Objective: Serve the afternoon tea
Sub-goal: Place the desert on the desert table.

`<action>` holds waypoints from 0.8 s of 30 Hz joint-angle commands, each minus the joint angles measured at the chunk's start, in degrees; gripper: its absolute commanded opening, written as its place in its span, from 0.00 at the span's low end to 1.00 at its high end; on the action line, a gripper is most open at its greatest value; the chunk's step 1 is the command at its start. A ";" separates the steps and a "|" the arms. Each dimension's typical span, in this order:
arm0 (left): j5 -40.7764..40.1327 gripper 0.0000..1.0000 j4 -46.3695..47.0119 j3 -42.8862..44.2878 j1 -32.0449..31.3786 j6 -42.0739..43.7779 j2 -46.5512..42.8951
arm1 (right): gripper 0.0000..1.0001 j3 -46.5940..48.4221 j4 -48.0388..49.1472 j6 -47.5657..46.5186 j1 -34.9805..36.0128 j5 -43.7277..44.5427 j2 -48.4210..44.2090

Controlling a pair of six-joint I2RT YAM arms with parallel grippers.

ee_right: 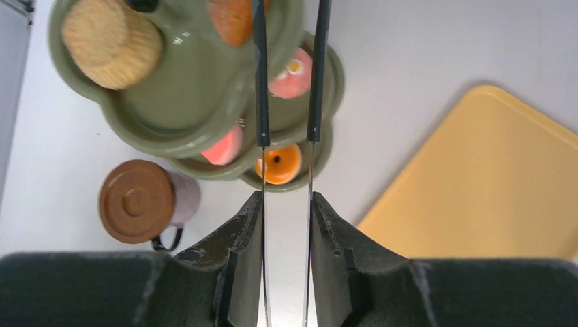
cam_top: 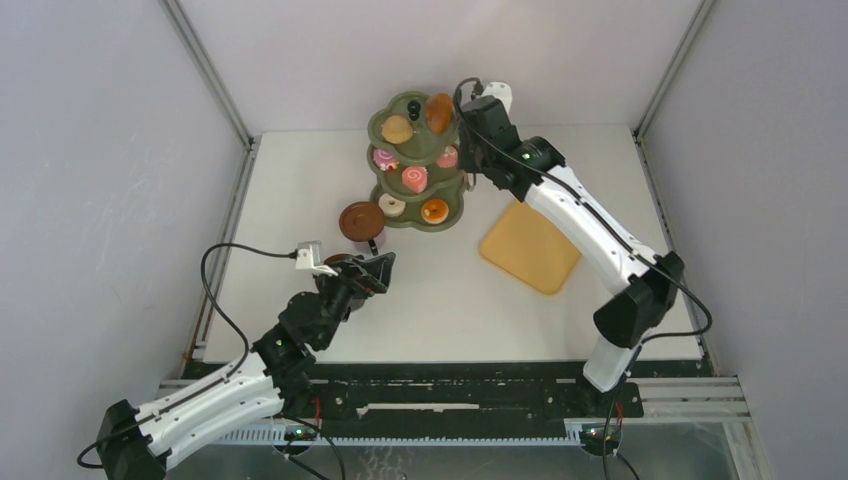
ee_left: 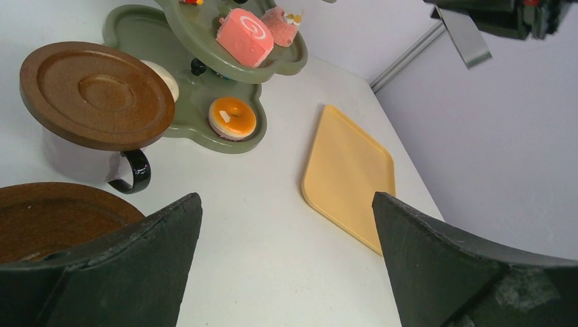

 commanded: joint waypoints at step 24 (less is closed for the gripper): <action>-3.93 0.99 -3.84 3.53 -0.23 1.18 -6.94 | 0.24 -48.52 12.76 21.67 -11.54 7.54 -13.16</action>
